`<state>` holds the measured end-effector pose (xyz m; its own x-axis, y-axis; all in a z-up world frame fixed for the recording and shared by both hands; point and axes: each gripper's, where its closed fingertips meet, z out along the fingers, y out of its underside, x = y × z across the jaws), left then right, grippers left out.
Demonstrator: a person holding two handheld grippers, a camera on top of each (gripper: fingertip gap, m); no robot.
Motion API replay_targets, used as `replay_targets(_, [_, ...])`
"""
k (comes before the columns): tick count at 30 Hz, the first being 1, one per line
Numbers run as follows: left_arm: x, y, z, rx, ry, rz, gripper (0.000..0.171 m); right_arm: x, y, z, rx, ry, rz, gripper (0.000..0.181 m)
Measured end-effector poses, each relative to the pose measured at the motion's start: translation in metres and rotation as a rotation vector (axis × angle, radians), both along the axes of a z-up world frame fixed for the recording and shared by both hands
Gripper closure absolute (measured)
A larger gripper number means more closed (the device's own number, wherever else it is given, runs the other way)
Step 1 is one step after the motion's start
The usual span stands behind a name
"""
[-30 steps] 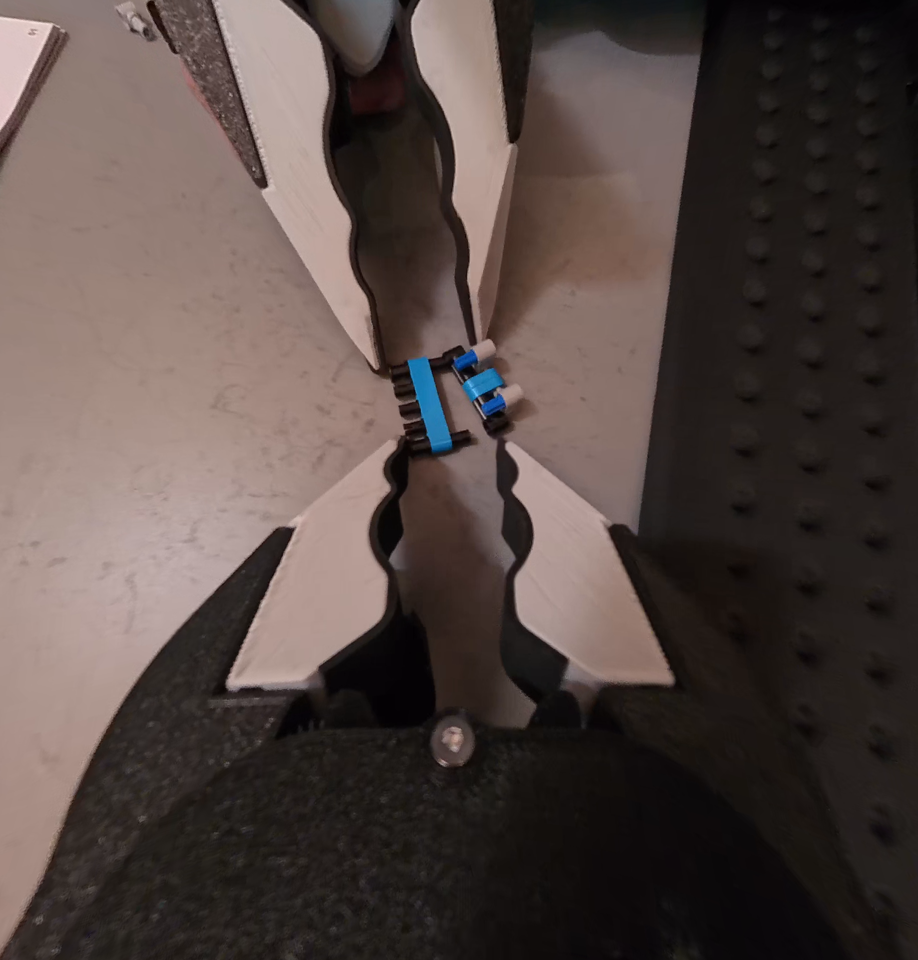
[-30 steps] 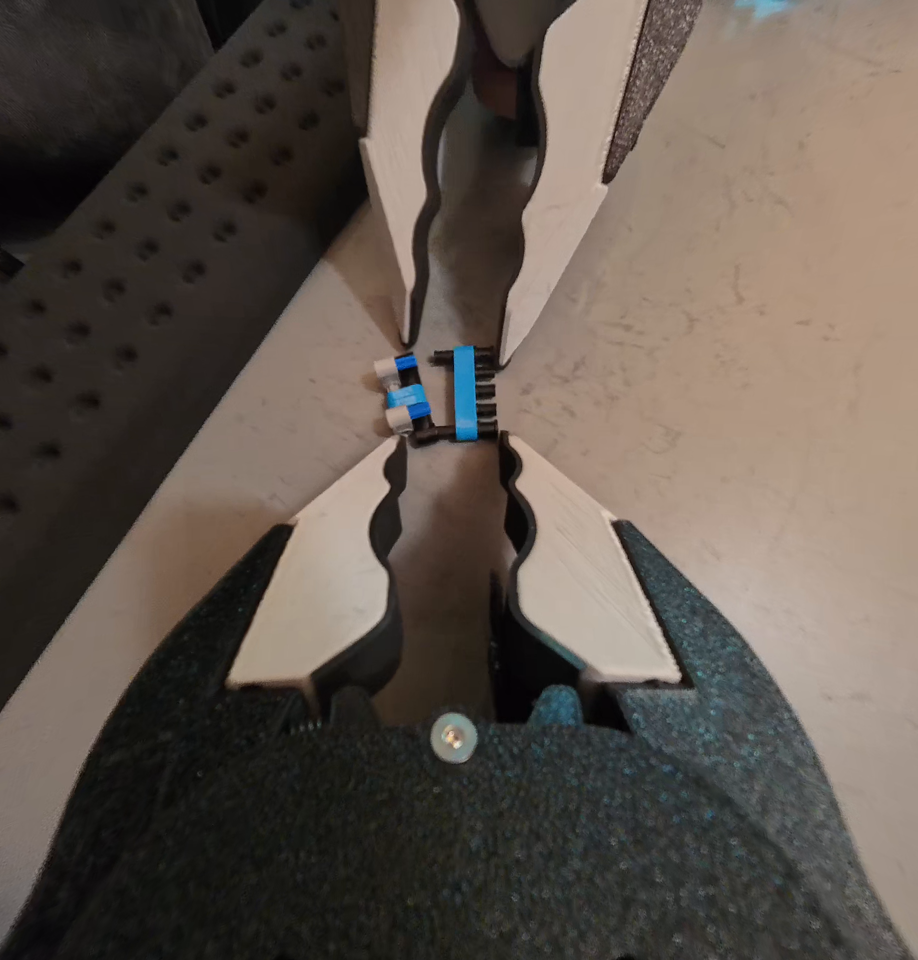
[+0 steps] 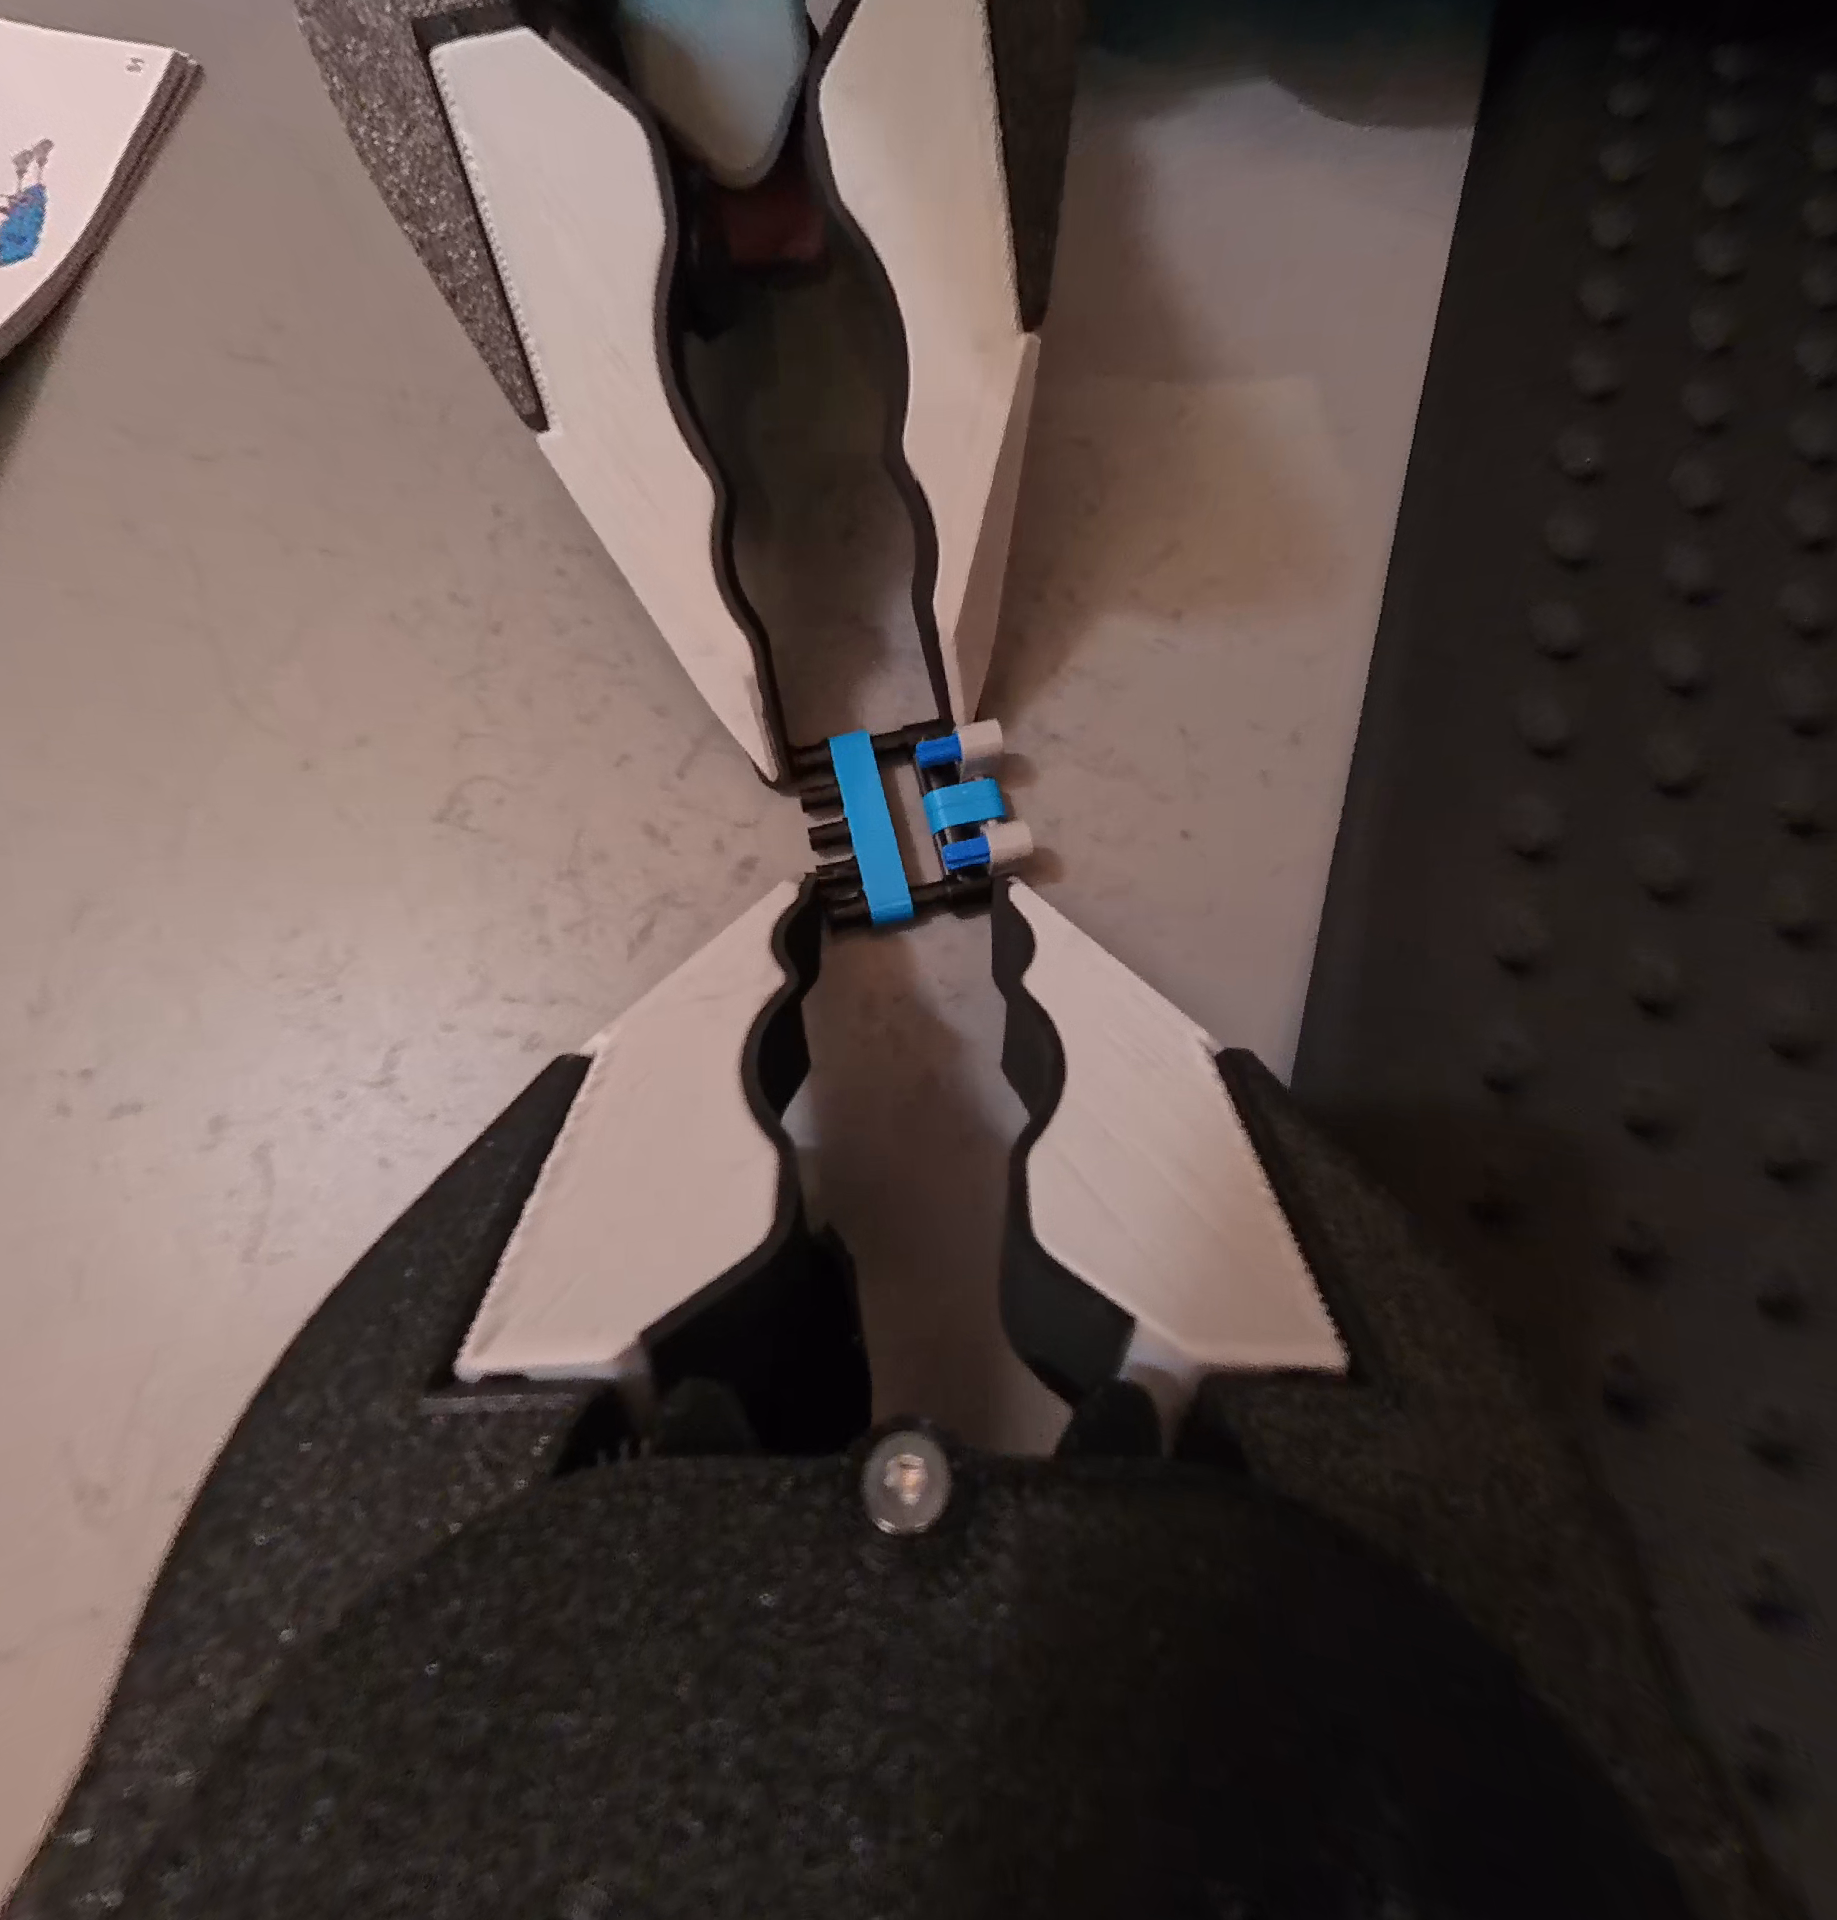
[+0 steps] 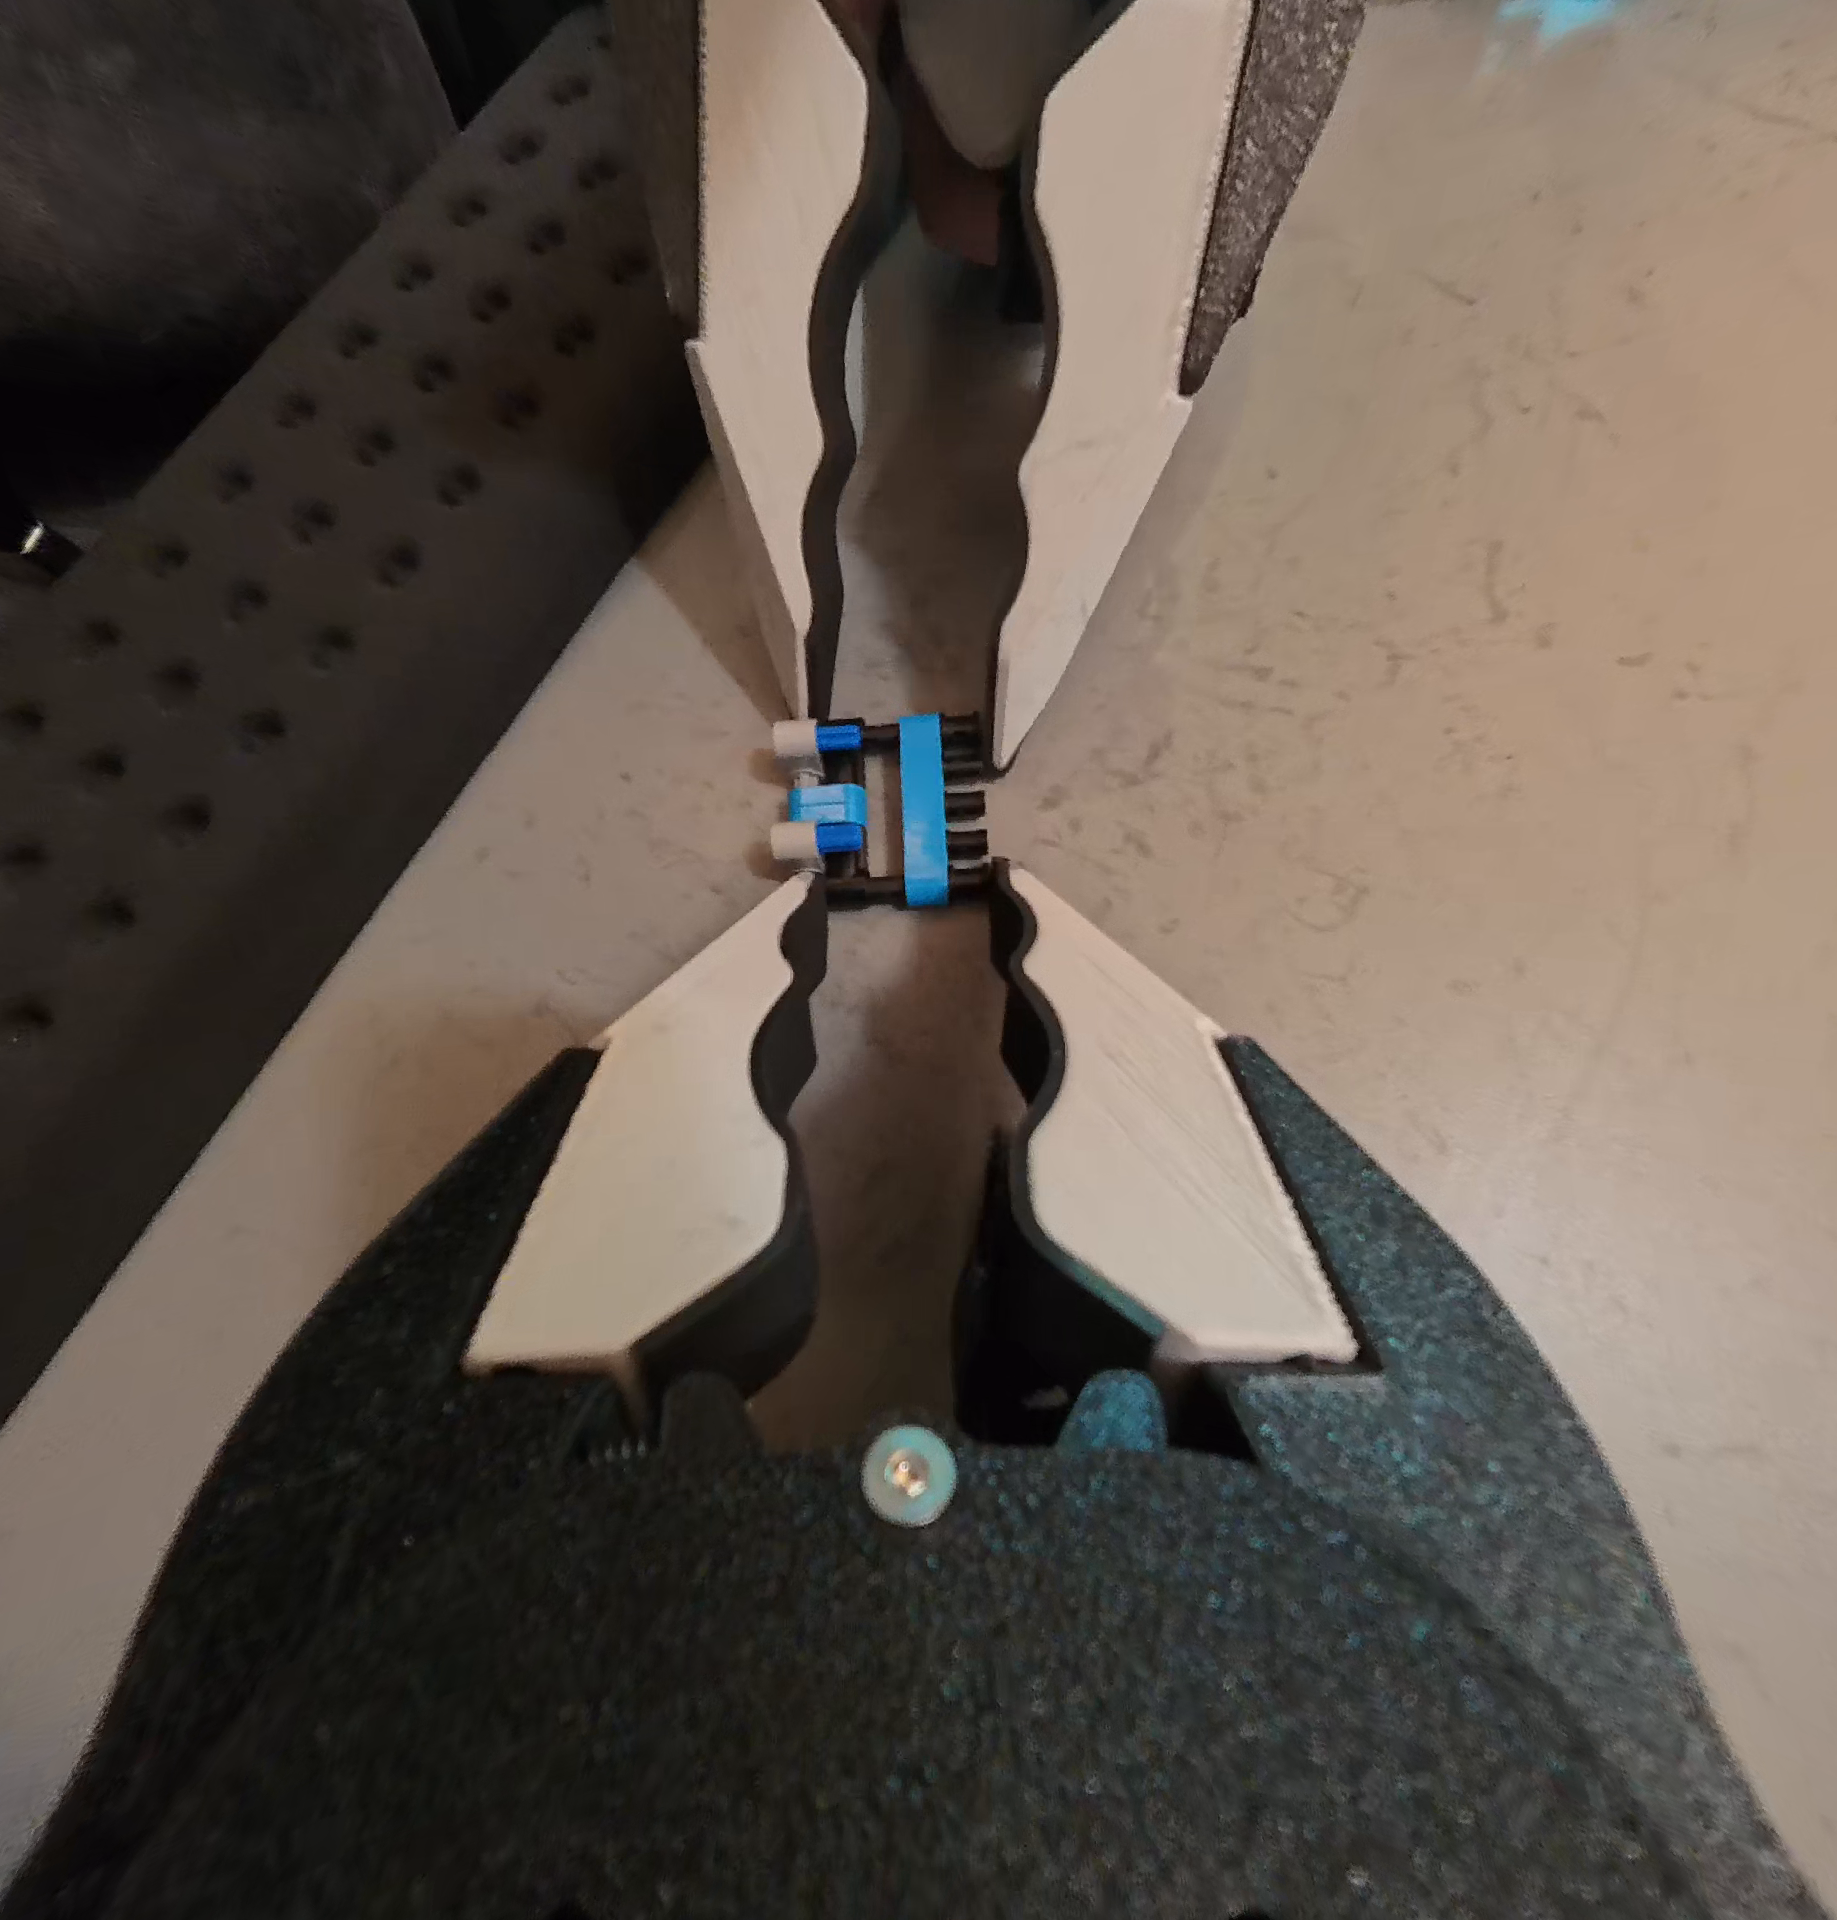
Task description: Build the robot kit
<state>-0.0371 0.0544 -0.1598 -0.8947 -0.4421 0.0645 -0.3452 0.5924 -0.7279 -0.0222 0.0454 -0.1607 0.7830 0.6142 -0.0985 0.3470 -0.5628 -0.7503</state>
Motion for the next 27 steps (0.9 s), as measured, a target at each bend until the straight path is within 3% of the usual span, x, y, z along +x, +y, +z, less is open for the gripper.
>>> replay_targets(20, [0.0032, -0.0016, 0.0005, -0.02, 0.027, 0.051, 0.141, 0.0038, -0.0026, 0.0005, -0.042, 0.004, -0.004, 0.151])
replay_targets(27, [0.0035, -0.0009, -0.0003, -0.035, 0.051, 0.097, 0.142, 0.0044, -0.0017, -0.0013, -0.042, -0.079, -0.004, 0.157])
